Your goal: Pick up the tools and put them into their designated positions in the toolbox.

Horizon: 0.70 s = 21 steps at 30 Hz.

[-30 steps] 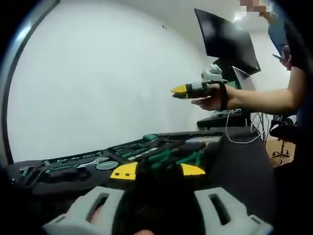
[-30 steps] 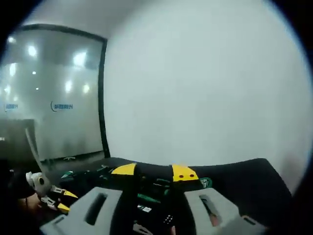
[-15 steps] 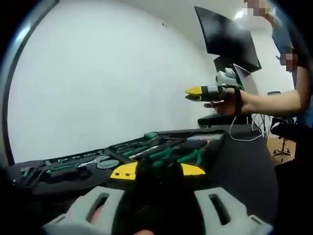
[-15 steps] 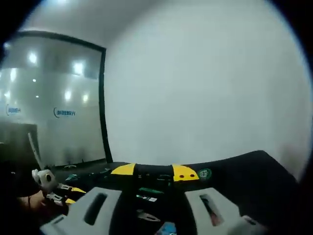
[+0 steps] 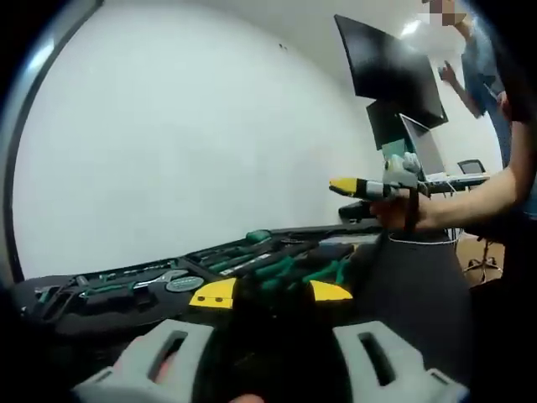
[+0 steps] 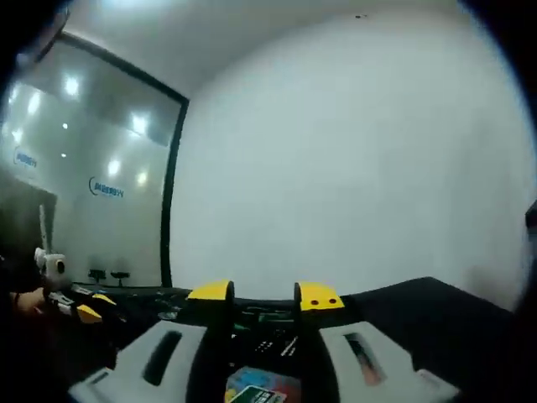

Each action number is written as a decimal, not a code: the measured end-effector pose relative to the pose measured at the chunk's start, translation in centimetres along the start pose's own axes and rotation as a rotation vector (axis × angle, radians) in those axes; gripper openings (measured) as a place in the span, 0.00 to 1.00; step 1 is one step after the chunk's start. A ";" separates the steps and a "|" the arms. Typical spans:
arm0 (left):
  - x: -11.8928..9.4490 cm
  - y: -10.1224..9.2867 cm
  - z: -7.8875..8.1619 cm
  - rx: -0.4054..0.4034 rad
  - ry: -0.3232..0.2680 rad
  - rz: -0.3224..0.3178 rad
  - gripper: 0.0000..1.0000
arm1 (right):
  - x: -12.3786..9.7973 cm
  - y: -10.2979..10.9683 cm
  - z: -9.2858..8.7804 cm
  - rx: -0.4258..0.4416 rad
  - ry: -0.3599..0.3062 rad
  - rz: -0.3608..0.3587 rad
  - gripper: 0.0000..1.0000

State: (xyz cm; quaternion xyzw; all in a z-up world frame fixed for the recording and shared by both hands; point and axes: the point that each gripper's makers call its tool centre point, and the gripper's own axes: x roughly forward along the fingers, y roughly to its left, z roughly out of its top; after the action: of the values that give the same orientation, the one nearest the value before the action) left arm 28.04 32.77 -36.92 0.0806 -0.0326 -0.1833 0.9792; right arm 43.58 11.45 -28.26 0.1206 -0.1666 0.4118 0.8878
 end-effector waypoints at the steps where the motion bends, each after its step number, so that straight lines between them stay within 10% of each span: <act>1: 0.0 0.0 0.0 0.000 0.001 0.001 0.30 | -0.2 -0.2 1.0 -0.003 -0.059 -0.004 0.24; 21: 0.2 0.2 -0.3 -0.016 0.021 0.018 0.31 | -0.3 -4.2 -3.1 0.142 0.084 -0.081 0.21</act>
State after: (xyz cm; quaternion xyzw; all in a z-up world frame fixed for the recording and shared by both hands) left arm 28.31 32.97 -37.15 0.0746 -0.0216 -0.1738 0.9817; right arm 47.29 9.65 -31.50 0.1723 -0.0949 0.3912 0.8991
